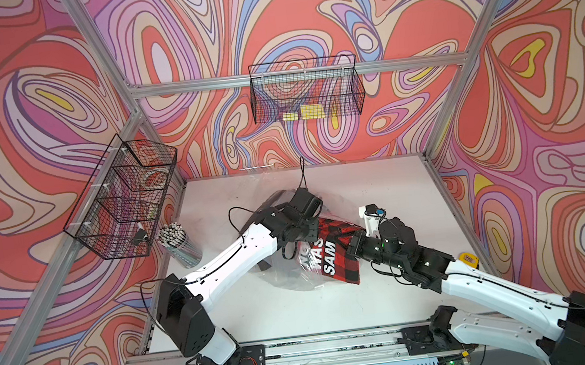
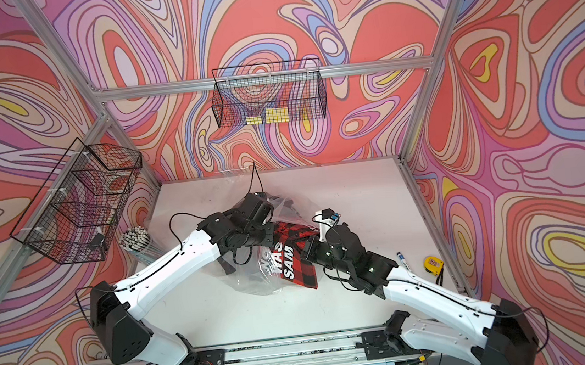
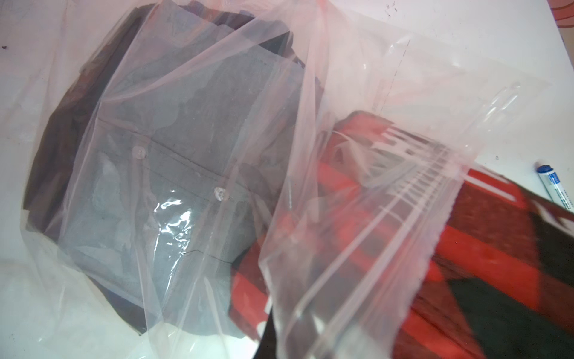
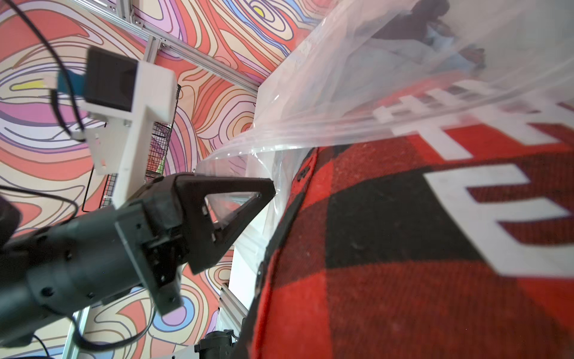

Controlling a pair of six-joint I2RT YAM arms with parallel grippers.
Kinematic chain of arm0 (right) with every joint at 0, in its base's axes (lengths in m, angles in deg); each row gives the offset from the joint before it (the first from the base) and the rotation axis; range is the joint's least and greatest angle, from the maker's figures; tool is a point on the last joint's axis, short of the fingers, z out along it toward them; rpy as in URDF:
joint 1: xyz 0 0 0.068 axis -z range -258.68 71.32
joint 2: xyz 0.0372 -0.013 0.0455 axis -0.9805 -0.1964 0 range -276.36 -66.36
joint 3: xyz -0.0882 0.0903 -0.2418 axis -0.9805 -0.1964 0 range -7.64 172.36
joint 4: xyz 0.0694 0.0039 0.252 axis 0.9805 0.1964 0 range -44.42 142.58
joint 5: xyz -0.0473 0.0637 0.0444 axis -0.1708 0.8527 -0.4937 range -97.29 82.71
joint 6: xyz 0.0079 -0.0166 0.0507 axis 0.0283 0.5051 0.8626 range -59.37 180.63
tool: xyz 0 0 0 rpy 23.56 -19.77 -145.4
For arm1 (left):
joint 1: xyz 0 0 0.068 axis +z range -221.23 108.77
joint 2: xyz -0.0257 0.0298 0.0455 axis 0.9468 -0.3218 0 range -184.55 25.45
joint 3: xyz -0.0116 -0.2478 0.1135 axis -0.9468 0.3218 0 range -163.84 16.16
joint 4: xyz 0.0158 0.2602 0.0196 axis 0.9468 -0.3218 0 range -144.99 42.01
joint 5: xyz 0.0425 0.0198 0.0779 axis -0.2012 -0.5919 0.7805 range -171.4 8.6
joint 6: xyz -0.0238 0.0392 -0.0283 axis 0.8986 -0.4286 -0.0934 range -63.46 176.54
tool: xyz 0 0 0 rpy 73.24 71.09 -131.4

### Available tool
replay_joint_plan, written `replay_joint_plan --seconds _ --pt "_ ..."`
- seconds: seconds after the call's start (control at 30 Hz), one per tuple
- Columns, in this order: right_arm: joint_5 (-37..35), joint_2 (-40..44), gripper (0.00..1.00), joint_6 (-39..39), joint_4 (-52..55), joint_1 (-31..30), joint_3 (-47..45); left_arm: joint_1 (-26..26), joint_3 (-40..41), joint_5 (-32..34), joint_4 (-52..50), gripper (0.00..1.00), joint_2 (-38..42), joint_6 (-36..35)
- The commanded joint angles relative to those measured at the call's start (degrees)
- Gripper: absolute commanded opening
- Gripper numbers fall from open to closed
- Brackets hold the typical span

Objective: Take the shirt out of the vacuum bag
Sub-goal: Take out the shirt from the vacuum bag.

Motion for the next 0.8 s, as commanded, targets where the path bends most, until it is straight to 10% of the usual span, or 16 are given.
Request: replay_joint_plan --seconds 0.0,0.77 --pt "-6.92 6.06 0.00 -1.93 11.36 -0.22 5.12 0.82 0.23 0.40 1.14 0.00 -0.60 -1.24" --pt "-41.36 3.15 0.00 -22.26 29.38 0.12 30.62 2.15 5.45 -0.13 2.32 0.00 2.26 -2.59"
